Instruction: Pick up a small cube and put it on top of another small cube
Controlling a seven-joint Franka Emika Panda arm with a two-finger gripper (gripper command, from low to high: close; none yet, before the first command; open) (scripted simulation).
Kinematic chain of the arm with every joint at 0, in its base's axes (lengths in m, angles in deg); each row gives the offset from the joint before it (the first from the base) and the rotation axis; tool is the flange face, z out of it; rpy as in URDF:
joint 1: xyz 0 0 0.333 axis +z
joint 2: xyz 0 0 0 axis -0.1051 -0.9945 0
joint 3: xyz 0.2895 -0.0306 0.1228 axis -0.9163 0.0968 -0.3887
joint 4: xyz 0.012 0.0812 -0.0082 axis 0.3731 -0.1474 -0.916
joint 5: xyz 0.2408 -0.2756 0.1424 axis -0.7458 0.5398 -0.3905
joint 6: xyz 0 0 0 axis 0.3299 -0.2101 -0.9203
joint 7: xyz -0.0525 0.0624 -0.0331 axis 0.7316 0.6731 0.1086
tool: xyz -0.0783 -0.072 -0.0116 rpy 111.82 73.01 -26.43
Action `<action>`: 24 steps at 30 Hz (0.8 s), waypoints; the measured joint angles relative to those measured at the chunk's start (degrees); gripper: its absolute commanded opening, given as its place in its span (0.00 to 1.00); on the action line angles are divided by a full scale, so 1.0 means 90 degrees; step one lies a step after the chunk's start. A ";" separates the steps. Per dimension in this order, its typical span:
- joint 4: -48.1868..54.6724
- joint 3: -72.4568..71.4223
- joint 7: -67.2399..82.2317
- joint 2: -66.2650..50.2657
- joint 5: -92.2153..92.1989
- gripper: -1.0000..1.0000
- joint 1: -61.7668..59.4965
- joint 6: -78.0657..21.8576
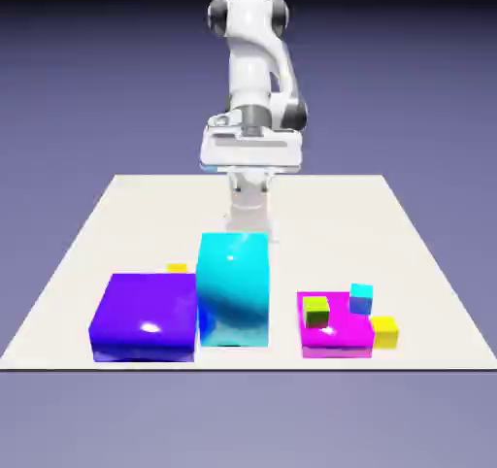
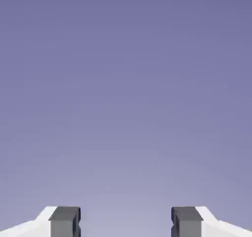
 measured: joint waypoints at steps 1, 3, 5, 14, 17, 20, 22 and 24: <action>0.0075 0.0037 0.0133 -0.0176 0.0219 0.50 -0.0231 -0.0149; 0.0225 0.0112 0.0400 -0.0528 0.0656 0.50 -0.0692 -0.0446; 0.0375 0.0186 0.0667 -0.0881 0.1093 0.50 -0.1154 -0.0744; 0.0565 0.0612 0.2020 -0.2566 0.2472 0.50 -0.3172 -0.2203; 0.0101 0.0600 0.2321 -0.3023 0.2507 0.50 -0.3386 -0.2522; -0.0409 0.0628 0.2450 -0.3157 0.2046 0.50 -0.3368 -0.2630; -0.0403 0.0765 0.2568 -0.3188 0.1837 0.50 -0.3423 -0.2733; -0.0360 0.0936 0.2379 -0.3648 0.2081 0.50 -0.3448 -0.2316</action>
